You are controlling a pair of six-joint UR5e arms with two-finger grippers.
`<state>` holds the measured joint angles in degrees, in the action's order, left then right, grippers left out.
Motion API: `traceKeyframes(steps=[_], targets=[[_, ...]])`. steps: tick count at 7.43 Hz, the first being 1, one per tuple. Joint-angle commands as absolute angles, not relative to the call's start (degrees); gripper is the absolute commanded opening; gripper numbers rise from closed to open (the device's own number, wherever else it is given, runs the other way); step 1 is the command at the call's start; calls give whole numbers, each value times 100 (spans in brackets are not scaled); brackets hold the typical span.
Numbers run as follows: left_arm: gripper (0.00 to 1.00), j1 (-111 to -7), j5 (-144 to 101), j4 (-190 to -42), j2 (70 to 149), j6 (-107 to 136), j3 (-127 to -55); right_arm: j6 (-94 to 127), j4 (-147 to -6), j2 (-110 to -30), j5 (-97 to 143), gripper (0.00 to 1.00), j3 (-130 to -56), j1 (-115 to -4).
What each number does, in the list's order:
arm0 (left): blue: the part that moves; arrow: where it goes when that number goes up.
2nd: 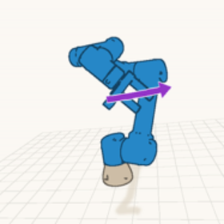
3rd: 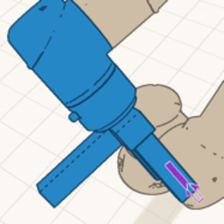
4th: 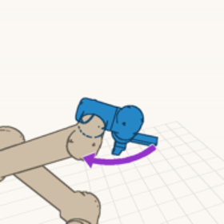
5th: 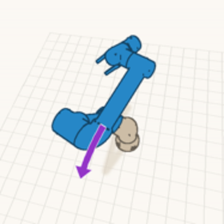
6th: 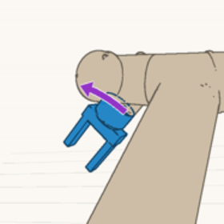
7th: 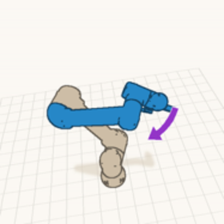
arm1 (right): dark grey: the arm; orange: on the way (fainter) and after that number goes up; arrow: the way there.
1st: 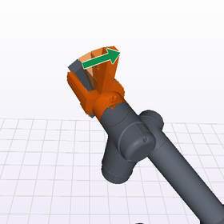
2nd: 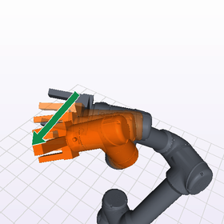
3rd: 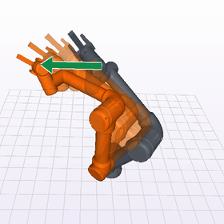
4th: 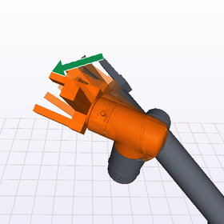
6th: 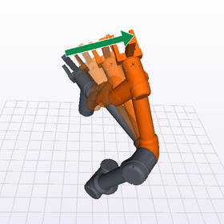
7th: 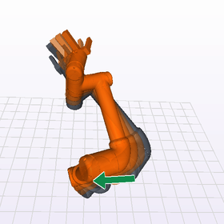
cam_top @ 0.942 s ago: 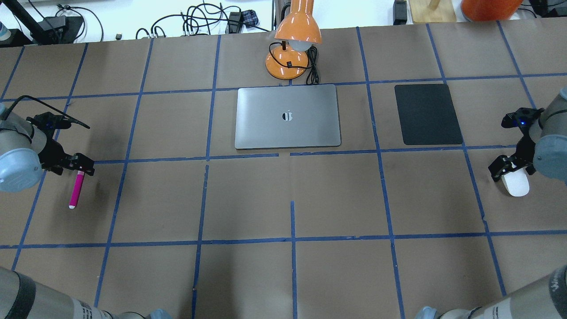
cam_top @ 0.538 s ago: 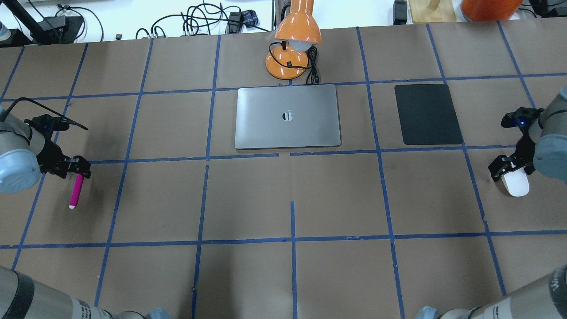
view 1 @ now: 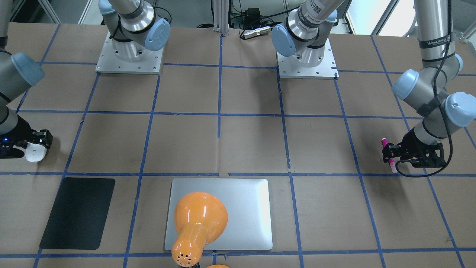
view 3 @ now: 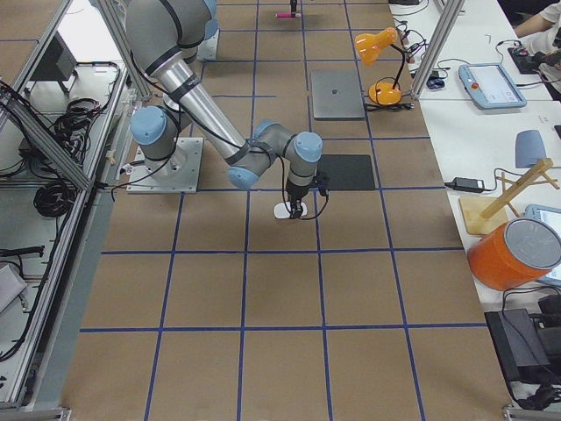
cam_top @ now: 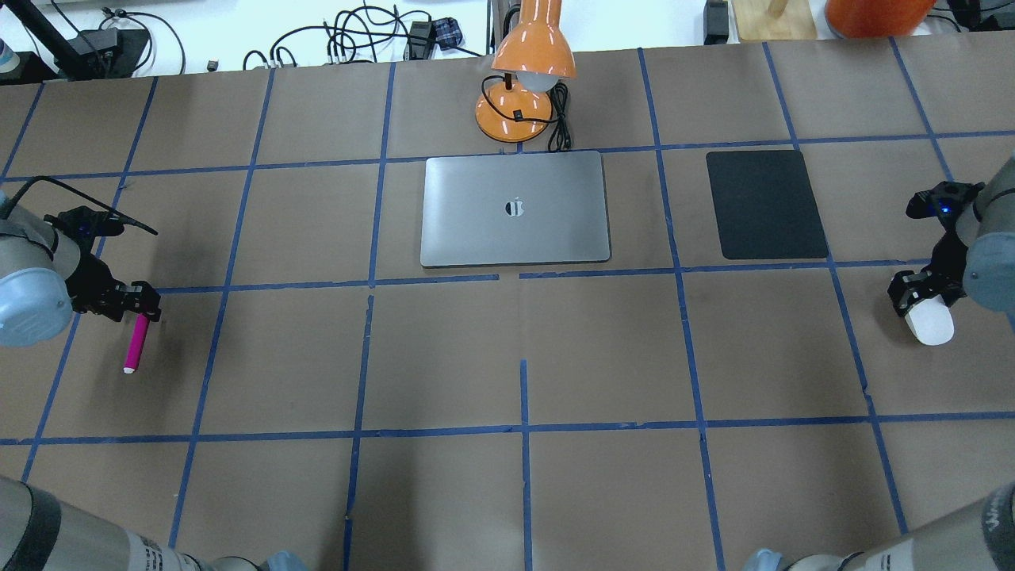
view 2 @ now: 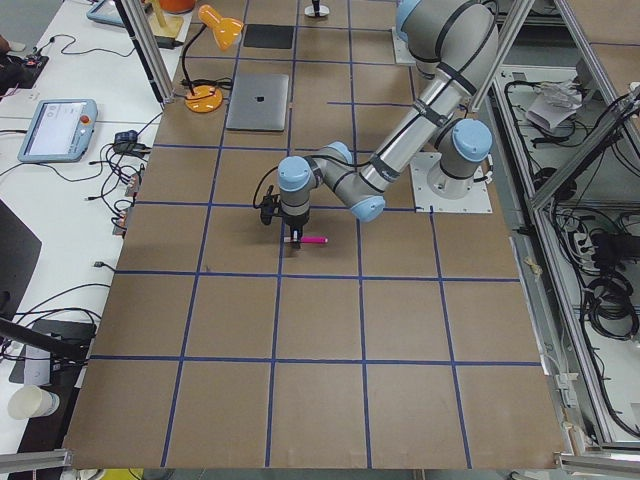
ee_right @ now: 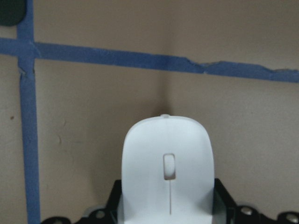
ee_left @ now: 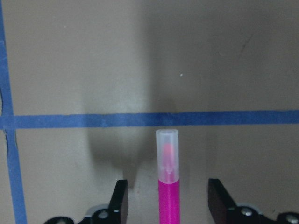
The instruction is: Place pen and mouse around notebook
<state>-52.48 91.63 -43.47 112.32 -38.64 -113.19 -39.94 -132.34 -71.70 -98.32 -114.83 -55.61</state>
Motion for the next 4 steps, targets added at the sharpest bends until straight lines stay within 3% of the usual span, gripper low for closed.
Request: traceKeyframes(steps=[1,3,4], targets=[[66,-5247,9167,-4351,11241,-3867,-11329,-3816,-12146,-7303,-9739,4,-10771,-5642],[57,-5247,9167,-4420,11241,-3867,-11329,-2976,-11454,-7541,-9571,4,-9971,-6455],[56,-5247,9176,-4430,11241,-3867,-11320,-2231,-11470,-7271,-9319,4,-9723,-6947]])
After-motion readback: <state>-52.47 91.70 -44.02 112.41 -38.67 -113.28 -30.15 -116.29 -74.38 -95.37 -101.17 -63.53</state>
